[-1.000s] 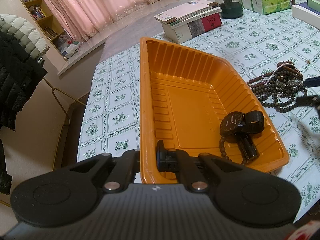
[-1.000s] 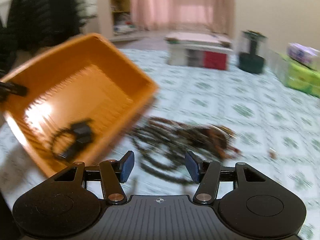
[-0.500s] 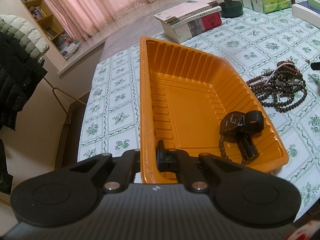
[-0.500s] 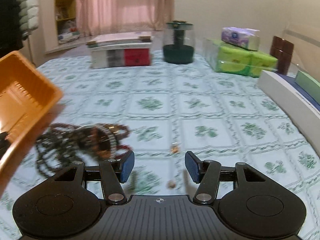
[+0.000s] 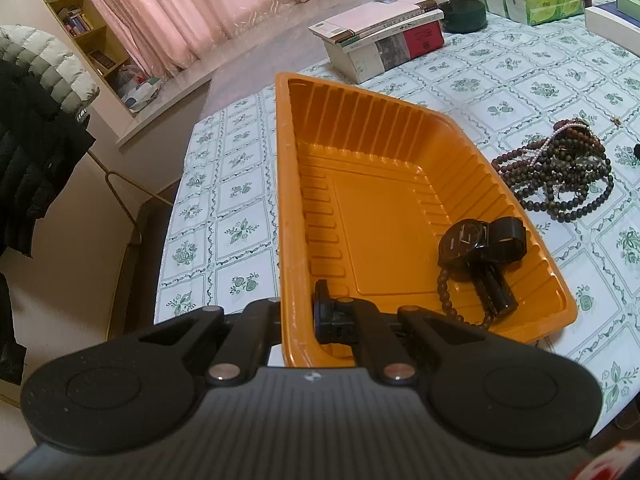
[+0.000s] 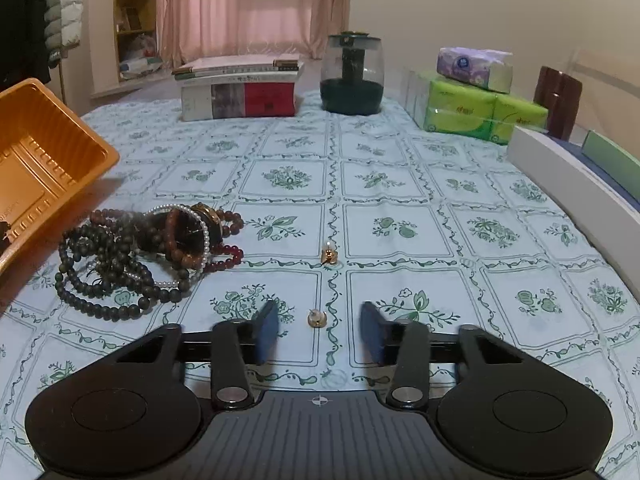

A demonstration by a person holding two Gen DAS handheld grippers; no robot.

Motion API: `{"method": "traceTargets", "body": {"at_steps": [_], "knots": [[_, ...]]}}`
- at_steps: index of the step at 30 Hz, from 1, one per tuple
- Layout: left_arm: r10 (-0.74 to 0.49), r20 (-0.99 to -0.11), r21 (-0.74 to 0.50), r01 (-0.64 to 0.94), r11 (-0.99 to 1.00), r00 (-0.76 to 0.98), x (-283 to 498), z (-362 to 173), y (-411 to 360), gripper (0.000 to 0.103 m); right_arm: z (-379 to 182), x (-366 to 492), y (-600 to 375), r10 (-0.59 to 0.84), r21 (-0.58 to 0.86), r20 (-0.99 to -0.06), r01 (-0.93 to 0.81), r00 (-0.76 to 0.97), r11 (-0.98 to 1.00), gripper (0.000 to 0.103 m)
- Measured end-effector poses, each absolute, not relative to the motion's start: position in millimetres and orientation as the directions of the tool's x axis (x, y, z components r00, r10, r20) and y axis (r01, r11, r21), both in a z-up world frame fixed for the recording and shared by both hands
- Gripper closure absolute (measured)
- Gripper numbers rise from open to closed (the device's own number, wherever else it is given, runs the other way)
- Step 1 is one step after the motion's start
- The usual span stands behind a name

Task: Organize jewelry
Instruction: 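Grasp a small gold trinket from the tablecloth with the right gripper, then carry the gold trinket into the tray and open the right gripper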

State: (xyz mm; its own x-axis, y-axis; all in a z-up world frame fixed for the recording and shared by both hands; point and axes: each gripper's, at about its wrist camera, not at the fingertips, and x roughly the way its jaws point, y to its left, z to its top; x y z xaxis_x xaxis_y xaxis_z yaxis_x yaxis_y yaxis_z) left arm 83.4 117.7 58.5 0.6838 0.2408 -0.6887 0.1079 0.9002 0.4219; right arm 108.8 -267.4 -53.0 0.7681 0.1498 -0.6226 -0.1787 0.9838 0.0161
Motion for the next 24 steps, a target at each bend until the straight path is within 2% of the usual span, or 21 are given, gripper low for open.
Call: {"method": "traceTargets", "body": {"at_steps": [2, 4, 12, 17, 20, 24], "knots": [[0.241, -0.689, 0.421, 0.107, 0.901, 0.684, 83.3, 58.6, 117.8, 0.1, -52.5, 108.9, -266.8, 0.156, 0.019, -0.619, -0.184, 0.769, 0.983, 0.085], [0.241, -0.689, 0.422, 0.107, 0.9, 0.684, 83.3, 58.5, 117.6, 0.1, -51.2, 109.0, -264.6, 0.148, 0.005, -0.624, -0.184, 0.768, 0.983, 0.094], [0.239, -0.688, 0.423, 0.112, 0.899, 0.685, 83.4, 58.7, 117.3, 0.1, -29.9, 98.0, -237.4, 0.185, -0.026, -0.589, -0.247, 0.787, 0.969, 0.094], [0.236, -0.687, 0.422, 0.112, 0.9, 0.687, 83.1, 58.4, 117.8, 0.1, -0.8, 92.4, -188.6, 0.334, 0.031, -0.546, -0.38, 0.768, 0.924, 0.094], [0.234, -0.688, 0.418, 0.11, 0.902, 0.687, 83.5, 57.7, 119.2, 0.1, 13.1, 87.1, -155.4, 0.452, 0.098, -0.528, -0.478, 0.719, 0.873, 0.094], [0.231, -0.688, 0.414, 0.11, 0.904, 0.688, 83.3, 57.1, 119.7, 0.1, 22.9, 76.4, -105.1, 0.572, 0.116, -0.509, -0.607, 0.643, 0.786, 0.094]]}}
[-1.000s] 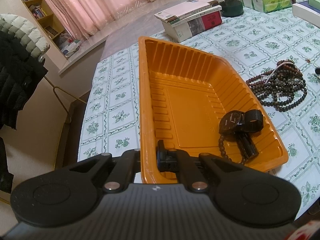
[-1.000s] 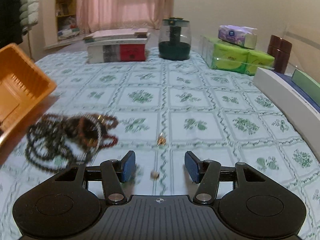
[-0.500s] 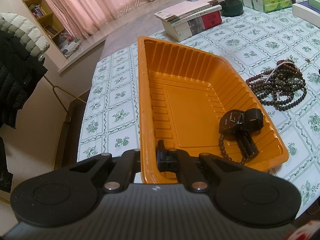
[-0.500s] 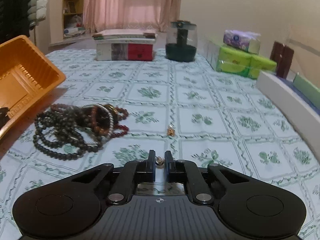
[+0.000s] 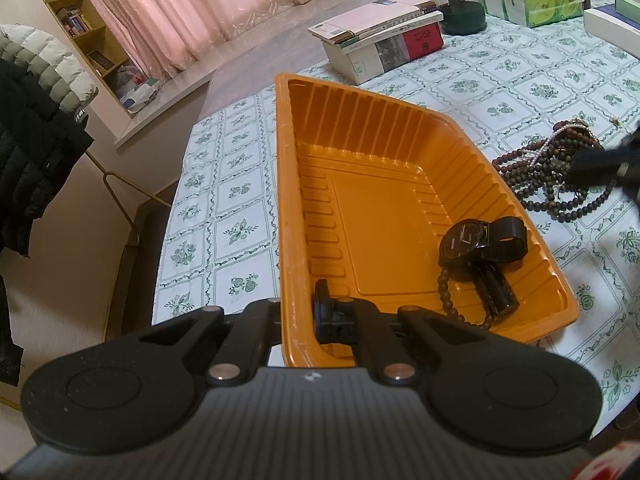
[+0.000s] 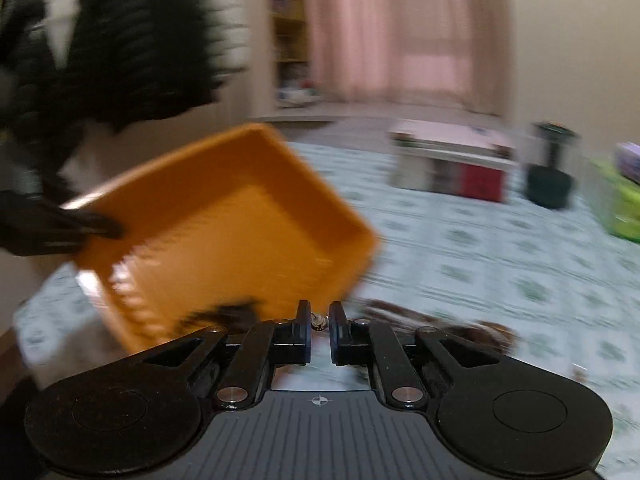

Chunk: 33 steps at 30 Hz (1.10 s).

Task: Organize jewelry
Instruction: 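Carry the gold trinket into the tray and open the right gripper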

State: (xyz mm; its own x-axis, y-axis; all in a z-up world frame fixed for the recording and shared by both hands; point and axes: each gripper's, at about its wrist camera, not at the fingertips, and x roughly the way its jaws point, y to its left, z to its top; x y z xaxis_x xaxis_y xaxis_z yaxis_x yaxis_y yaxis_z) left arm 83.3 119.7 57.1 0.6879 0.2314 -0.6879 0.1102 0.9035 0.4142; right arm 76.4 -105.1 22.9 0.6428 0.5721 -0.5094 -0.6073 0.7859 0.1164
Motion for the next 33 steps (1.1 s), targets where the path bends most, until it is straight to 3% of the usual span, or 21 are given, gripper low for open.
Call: {"method": "traceTargets", "body": {"at_steps": [6, 22, 24, 26, 33], "knots": [[0.227, -0.688, 0.409, 0.11, 0.906, 0.689, 83.2, 56.5, 120.5, 0.1, 18.6, 69.9, -56.0, 0.636, 0.109, -0.528, -0.698, 0.562, 0.708, 0.095], [0.225, -0.688, 0.406, 0.109, 0.907, 0.689, 83.2, 56.1, 120.4, 0.1, 12.7, 80.0, -37.7, 0.664, 0.177, -0.568, -0.716, 0.487, 0.676, 0.094], [0.225, -0.688, 0.406, 0.108, 0.908, 0.69, 83.2, 56.1, 120.2, 0.1, 12.7, 80.7, -38.7, 0.659, 0.182, -0.572, -0.708, 0.489, 0.683, 0.084], [0.225, -0.688, 0.406, 0.108, 0.908, 0.69, 83.3, 56.2, 120.5, 0.1, 13.5, 80.8, -44.5, 0.665, 0.199, -0.56, -0.698, 0.495, 0.688, 0.063], [0.225, -0.688, 0.406, 0.108, 0.907, 0.69, 83.2, 56.3, 120.7, 0.1, 7.2, 82.9, -88.5, 0.59, 0.213, -0.558, -0.586, 0.583, 0.782, 0.062]]}}
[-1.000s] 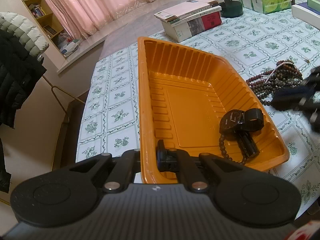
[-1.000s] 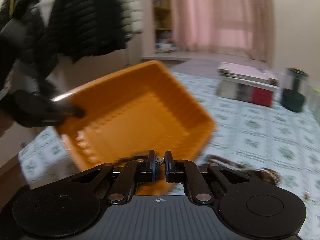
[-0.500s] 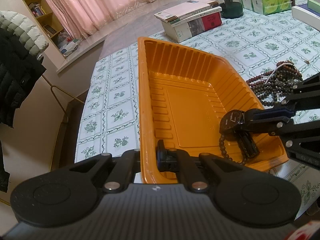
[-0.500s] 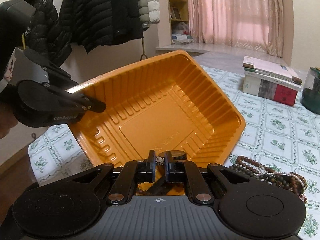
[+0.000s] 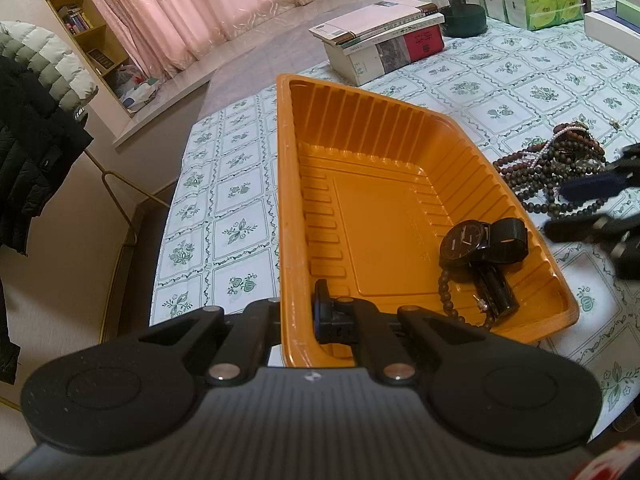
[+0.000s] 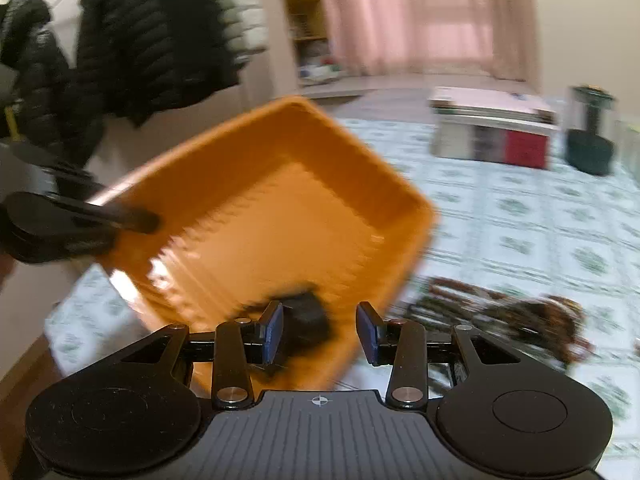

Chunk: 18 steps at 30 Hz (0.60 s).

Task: Organize jewelry
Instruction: 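Carry the gold trinket into the tray and open the right gripper, then move the open right gripper back toward the jewelry pile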

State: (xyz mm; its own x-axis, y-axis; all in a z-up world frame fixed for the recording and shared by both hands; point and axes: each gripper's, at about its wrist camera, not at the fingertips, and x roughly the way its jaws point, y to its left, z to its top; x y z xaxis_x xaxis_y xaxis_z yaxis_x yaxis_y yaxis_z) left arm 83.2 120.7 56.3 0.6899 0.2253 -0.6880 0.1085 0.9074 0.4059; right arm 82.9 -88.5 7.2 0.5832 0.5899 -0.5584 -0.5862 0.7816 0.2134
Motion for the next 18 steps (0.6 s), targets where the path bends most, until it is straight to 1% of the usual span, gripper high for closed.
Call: {"method": "traceTargets", "body": {"at_steps": [5, 11, 14, 18], "knots": [[0.227, -0.687, 0.408, 0.107, 0.907, 0.69, 83.4, 57.1, 120.6, 0.1, -5.3, 86.1, -141.4, 0.465, 0.181, -0.585, -0.452, 0.665, 0.873, 0.062], [0.232, -0.686, 0.414, 0.109, 0.904, 0.69, 84.0, 58.6, 119.8, 0.1, -20.2, 102.8, -217.2, 0.281, 0.157, -0.627, -0.236, 0.726, 0.959, 0.062], [0.235, -0.685, 0.417, 0.107, 0.903, 0.689, 84.0, 58.7, 118.9, 0.1, -21.3, 111.7, -246.6, 0.214, 0.124, -0.629, -0.175, 0.747, 0.977, 0.062], [0.239, -0.684, 0.421, 0.105, 0.901, 0.689, 82.4, 58.5, 116.8, 0.1, -24.7, 127.7, -268.4, 0.162, 0.095, -0.634, -0.132, 0.756, 0.987, 0.062]]}}
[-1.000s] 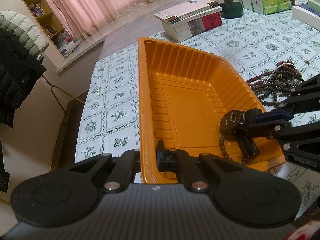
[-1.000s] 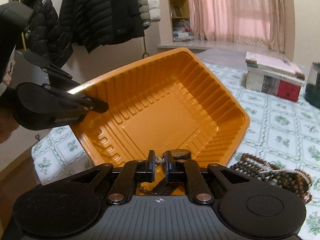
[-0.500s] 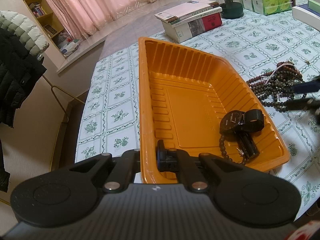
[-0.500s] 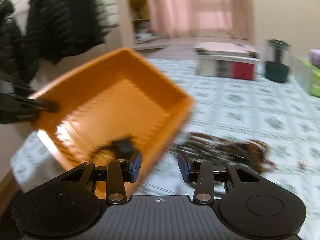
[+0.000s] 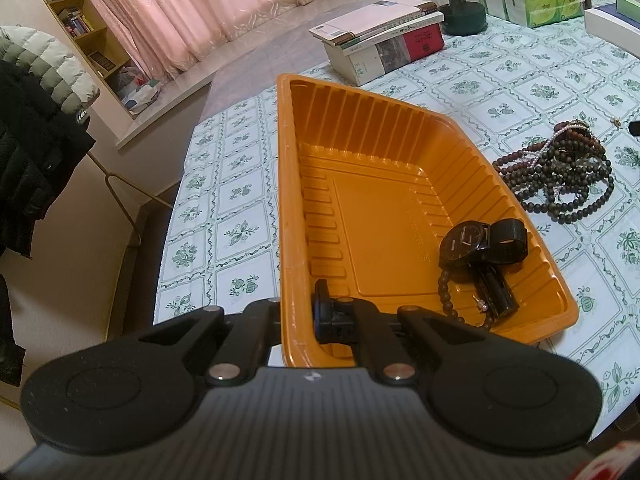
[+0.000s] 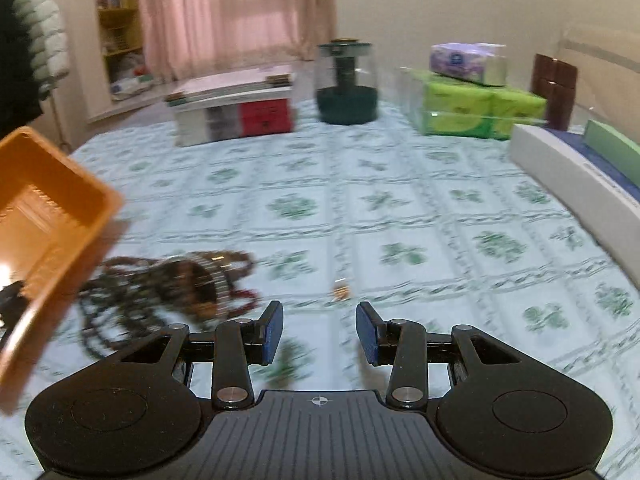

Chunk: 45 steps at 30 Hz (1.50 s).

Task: Organize jewelry
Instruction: 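Move the open right gripper back toward the jewelry pile, then grasp a small pearl earring from the tablecloth with the right gripper, then carry the pearl earring into the tray and open the right gripper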

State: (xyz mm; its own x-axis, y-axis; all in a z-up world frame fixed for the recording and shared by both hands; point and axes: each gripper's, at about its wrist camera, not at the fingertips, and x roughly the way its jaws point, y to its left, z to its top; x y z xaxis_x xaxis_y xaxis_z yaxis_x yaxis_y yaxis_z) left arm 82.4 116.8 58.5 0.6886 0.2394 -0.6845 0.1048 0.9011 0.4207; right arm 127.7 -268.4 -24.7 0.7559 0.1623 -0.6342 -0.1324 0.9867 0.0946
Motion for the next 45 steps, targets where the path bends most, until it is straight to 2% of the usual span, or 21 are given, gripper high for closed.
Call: {"method": "traceTargets", "body": {"at_steps": [13, 16, 18, 19, 29, 38, 45], "knots": [[0.247, -0.689, 0.425, 0.104, 0.899, 0.681, 83.2, 58.2, 114.2, 0.1, -53.3, 171.5, -268.3, 0.139, 0.011, -0.649, -0.174, 0.748, 0.985, 0.064], [0.248, -0.689, 0.426, 0.103, 0.899, 0.681, 83.5, 58.0, 114.1, 0.1, -54.1, 172.2, -266.6, 0.134, -0.002, -0.645, -0.177, 0.752, 0.984, 0.073], [0.248, -0.689, 0.425, 0.103, 0.899, 0.681, 83.7, 58.2, 114.2, 0.1, -54.5, 171.8, -265.8, 0.135, -0.002, -0.645, -0.178, 0.753, 0.984, 0.083], [0.247, -0.689, 0.425, 0.104, 0.899, 0.681, 83.5, 58.1, 114.1, 0.1, -54.7, 171.3, -265.1, 0.135, -0.005, -0.645, -0.18, 0.752, 0.984, 0.094], [0.247, -0.689, 0.425, 0.104, 0.899, 0.682, 83.4, 57.8, 114.2, 0.1, -31.0, 142.1, -245.9, 0.169, -0.036, -0.594, -0.235, 0.787, 0.971, 0.093], [0.244, -0.689, 0.422, 0.104, 0.901, 0.683, 83.5, 56.9, 114.4, 0.1, 10.0, 111.7, -179.8, 0.37, 0.063, -0.529, -0.4, 0.764, 0.914, 0.093], [0.238, -0.689, 0.418, 0.108, 0.902, 0.684, 83.7, 56.8, 116.1, 0.1, 23.1, 90.7, -111.1, 0.553, 0.146, -0.509, -0.568, 0.659, 0.81, 0.093]]}}
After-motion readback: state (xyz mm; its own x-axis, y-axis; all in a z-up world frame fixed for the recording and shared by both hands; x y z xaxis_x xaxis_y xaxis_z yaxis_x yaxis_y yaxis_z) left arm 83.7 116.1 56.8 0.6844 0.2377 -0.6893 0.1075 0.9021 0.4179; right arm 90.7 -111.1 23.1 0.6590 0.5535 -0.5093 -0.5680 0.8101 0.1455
